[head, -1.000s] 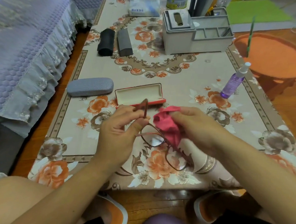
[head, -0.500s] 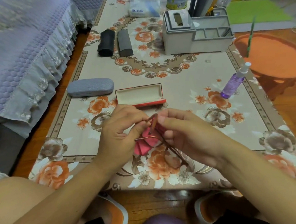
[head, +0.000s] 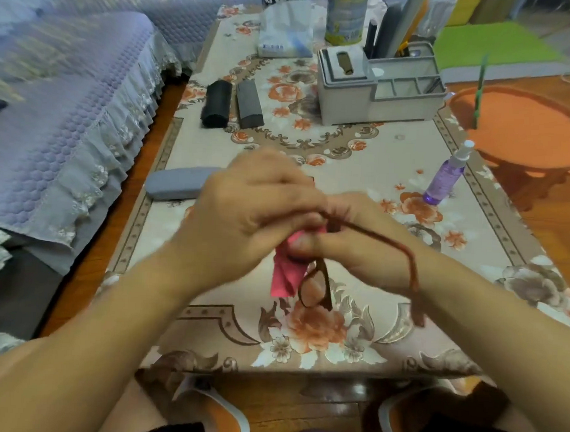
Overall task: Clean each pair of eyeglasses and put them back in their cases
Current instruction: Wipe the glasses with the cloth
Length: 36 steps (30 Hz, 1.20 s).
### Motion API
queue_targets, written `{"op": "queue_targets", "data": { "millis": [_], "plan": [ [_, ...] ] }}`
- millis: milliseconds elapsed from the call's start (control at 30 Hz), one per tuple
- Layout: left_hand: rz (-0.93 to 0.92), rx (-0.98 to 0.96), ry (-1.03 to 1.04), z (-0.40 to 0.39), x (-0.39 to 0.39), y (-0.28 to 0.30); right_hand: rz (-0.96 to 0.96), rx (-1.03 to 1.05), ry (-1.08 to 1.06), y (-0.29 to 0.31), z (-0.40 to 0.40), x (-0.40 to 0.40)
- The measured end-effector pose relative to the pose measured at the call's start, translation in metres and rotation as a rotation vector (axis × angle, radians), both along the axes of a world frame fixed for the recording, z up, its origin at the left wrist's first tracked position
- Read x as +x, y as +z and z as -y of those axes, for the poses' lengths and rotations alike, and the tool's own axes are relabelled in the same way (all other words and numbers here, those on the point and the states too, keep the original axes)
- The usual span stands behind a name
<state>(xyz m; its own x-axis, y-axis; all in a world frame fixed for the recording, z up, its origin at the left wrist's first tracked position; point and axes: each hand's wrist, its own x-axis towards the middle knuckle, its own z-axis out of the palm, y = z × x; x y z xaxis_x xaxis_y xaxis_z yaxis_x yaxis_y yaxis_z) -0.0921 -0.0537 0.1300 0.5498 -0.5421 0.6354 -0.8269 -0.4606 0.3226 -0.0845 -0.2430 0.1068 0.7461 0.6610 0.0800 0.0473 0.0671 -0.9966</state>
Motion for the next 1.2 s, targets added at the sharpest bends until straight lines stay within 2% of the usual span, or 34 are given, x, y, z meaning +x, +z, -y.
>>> {"op": "queue_targets", "data": {
  "millis": [100, 267, 367, 633, 733, 900, 1000, 1067, 1133, 1200],
  "plan": [
    [0.053, 0.086, -0.049, -0.003, 0.023, 0.037, 0.102, -0.003, -0.020, 0.018, -0.002, 0.016],
    [-0.017, -0.088, 0.137, -0.003, 0.025, 0.043, -0.124, 0.045, 0.118, 0.025, 0.009, 0.012],
    [-0.056, -0.102, 0.116, 0.010, 0.016, 0.039, -0.104, -0.011, 0.143, 0.030, 0.015, 0.007],
    [-0.096, -0.161, 0.059, 0.025, -0.009, 0.042, -0.005, 0.089, -0.091, 0.042, 0.016, -0.012],
    [-0.123, -0.227, 0.105, 0.017, -0.017, 0.025, -0.031, 0.041, -0.163, 0.031, 0.014, -0.022],
    [-0.127, -0.332, 0.336, 0.002, -0.034, -0.020, -0.100, -0.275, -0.086, -0.001, 0.037, -0.034],
    [-0.027, -0.168, 0.377, -0.015, -0.030, -0.020, -0.188, -0.291, -0.263, -0.020, 0.060, -0.026],
    [0.096, 0.090, 0.298, -0.023, -0.024, -0.013, -0.176, -0.305, -0.445, -0.032, 0.070, -0.016],
    [0.231, 0.356, 0.214, -0.023, -0.019, -0.003, -0.168, -0.314, -0.515, -0.039, 0.073, -0.008],
    [0.292, 0.521, 0.145, -0.019, -0.015, 0.007, -0.157, -0.318, -0.552, -0.043, 0.075, 0.001]
  ]
}}
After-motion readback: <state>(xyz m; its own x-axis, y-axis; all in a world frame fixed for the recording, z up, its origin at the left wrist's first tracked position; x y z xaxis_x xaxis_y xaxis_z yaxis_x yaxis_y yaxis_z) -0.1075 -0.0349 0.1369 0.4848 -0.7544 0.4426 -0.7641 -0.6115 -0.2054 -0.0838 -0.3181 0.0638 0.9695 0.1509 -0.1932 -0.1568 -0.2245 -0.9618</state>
